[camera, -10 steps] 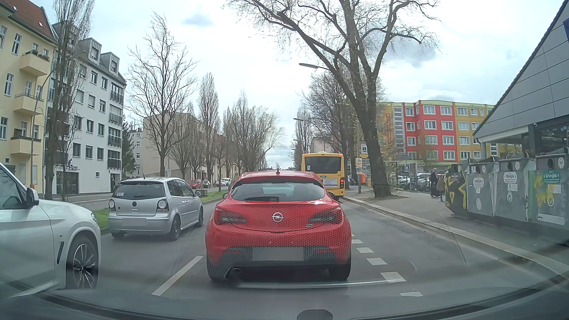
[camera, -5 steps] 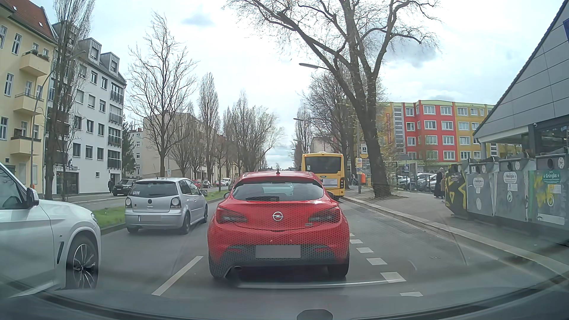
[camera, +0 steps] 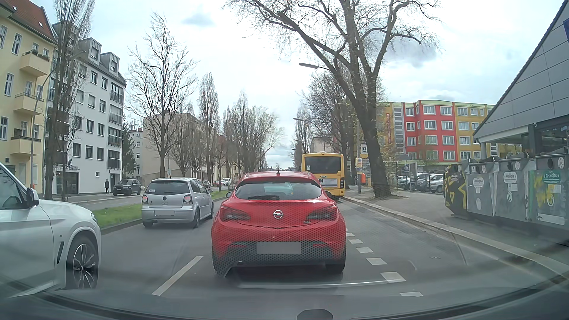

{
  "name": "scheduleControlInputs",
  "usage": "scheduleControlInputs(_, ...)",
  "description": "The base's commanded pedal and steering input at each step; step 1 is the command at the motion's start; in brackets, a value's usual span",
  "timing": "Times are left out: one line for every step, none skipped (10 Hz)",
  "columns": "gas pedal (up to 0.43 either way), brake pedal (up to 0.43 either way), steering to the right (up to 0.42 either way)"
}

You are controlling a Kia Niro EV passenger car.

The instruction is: Follow the waypoints while adhering to traffic rules and regulations

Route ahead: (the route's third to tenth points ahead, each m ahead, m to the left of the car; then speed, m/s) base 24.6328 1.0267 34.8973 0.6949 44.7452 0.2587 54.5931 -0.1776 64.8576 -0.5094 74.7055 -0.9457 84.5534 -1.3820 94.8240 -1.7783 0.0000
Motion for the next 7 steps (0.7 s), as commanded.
scheduleControlInputs(0.000,0.000,-0.009)
scheduleControlInputs(0.000,0.000,-0.009)
scheduleControlInputs(0.000,0.000,-0.010)
scheduleControlInputs(0.000,0.000,-0.009)
scheduleControlInputs(0.000,0.000,-0.009)
scheduleControlInputs(0.047,0.000,-0.009)
scheduleControlInputs(0.047,0.000,-0.009)
